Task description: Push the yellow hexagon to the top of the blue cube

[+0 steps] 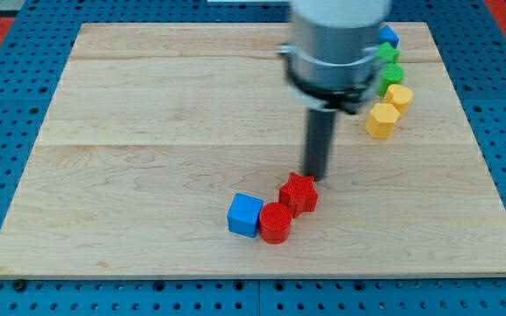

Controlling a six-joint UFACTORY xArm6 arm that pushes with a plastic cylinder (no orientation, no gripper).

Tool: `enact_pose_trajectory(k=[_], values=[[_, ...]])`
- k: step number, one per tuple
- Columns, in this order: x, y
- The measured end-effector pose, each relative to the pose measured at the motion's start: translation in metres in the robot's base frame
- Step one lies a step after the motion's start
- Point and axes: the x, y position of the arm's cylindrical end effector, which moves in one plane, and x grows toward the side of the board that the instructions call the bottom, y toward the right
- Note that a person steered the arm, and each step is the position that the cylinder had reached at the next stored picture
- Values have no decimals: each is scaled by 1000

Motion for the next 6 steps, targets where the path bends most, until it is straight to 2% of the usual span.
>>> enact_pose_trajectory(k=[1,2,3,4,5,6], values=[[19,22],[19,-27],[23,-44],[9,-5],[-8,124],[-56,128]])
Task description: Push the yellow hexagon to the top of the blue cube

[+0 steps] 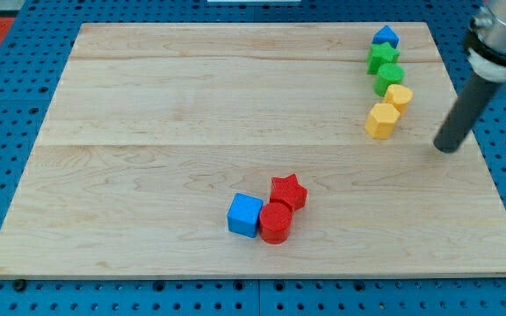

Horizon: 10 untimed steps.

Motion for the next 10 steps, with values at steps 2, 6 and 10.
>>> enact_pose_trajectory(k=[2,6,10], values=[[-41,-82],[19,-100],[-5,-262]])
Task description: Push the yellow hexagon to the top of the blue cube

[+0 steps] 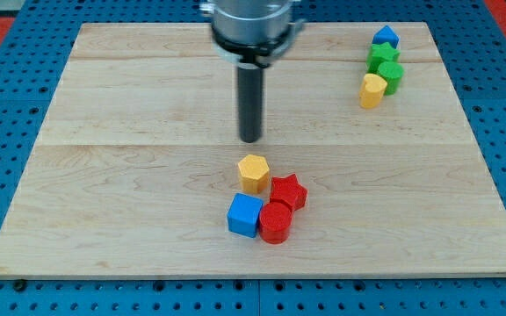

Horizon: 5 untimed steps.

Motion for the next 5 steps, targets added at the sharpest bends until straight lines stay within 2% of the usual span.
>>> enact_pose_trajectory(k=[1,2,4,5], values=[[39,-8],[47,16],[36,40],[58,40]])
